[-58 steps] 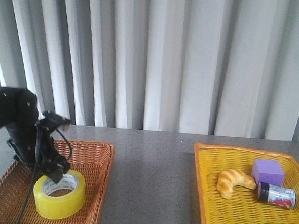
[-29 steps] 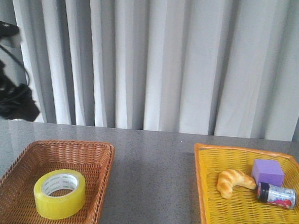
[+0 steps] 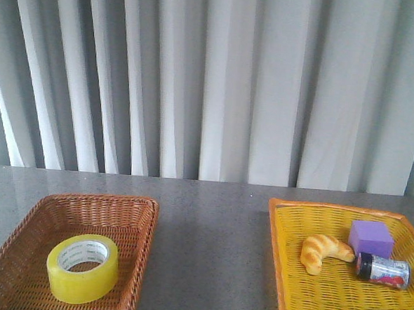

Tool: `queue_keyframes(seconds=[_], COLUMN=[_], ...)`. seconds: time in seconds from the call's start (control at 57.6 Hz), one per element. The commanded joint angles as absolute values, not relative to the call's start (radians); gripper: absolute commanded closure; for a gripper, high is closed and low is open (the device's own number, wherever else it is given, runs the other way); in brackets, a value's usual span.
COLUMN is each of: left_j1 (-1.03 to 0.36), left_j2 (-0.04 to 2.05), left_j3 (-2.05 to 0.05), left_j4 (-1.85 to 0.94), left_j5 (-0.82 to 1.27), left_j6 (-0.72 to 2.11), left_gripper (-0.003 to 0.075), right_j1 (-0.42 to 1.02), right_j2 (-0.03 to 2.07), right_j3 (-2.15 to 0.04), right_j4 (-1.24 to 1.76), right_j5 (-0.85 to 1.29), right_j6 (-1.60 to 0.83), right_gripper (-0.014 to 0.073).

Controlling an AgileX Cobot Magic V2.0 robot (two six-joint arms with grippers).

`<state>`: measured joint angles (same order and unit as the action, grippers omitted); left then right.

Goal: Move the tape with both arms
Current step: 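Open the left gripper and raise it away from the basket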

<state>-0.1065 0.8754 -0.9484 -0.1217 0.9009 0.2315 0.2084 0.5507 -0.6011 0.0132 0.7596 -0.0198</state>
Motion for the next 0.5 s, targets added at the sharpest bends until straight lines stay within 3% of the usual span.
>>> queue_keyframes(seconds=[0.0, 0.243, 0.486], left_j1=[-0.11, -0.11, -0.11], left_j2=[0.752, 0.491, 0.376], left_j3=[-0.823, -0.548, -0.446], left_j4=[-0.137, -0.142, -0.25], left_j5=[0.752, 0.646, 0.533], left_j6=[0.22, 0.219, 0.219], left_gripper=[0.0197, 0.0197, 0.0208], right_j1=[0.203, 0.203, 0.203], right_j2=[0.553, 0.553, 0.553], right_j3=[-0.628, -0.628, -0.628], right_j4=[0.011, 0.012, 0.012], right_j5=[0.699, 0.699, 0.699], right_j6=[-0.028, -0.028, -0.028], right_gripper=[0.0137, 0.0137, 0.0137])
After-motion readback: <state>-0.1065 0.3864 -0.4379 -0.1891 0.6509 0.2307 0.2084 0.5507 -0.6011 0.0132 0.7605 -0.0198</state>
